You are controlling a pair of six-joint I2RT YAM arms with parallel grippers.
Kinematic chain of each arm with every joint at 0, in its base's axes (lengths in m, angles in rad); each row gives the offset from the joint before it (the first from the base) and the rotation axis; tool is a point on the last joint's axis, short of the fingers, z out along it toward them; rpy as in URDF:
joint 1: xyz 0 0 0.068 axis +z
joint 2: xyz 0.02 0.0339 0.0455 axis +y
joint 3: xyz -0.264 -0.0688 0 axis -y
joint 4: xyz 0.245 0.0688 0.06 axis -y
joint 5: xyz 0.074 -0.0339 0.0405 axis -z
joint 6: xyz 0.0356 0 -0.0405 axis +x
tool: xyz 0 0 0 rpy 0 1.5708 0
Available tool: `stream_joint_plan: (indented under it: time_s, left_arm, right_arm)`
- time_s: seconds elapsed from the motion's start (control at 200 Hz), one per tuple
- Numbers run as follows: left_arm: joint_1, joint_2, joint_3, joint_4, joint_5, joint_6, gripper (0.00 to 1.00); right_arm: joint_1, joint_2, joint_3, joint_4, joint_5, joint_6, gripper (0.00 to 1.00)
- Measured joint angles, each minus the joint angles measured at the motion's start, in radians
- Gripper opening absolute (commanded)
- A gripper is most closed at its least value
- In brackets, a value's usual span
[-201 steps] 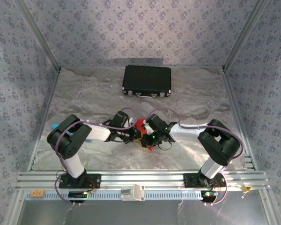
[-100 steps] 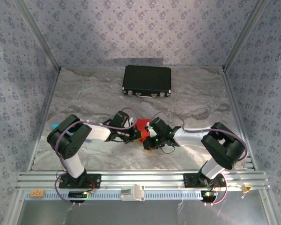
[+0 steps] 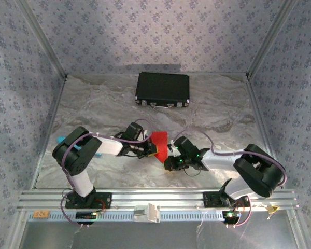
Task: Fold a paper plane with a square sheet of paper (pick it up from the middle)
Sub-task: Third fold the triangle at the center of the table.
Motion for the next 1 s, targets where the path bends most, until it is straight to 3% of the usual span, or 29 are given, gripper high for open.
stream_joint_plan:
  time_s: [0.39, 0.755, 0.999]
  left_arm:
    - [0.000, 0.000, 0.000, 0.000, 0.001, 0.003, 0.00]
    - [0.000, 0.000, 0.000, 0.000, 0.002, 0.003, 0.00]
    - [0.000, 0.002, 0.007, -0.005, 0.001, 0.011, 0.00]
  right_arm:
    - [-0.019, -0.180, 0.035, -0.149, 0.003, 0.012, 0.07]
    - [-0.033, 0.090, 0.200, -0.118, -0.015, -0.004, 0.08]
    - [-0.063, 0.116, 0.151, -0.093, -0.001, 0.013, 0.00]
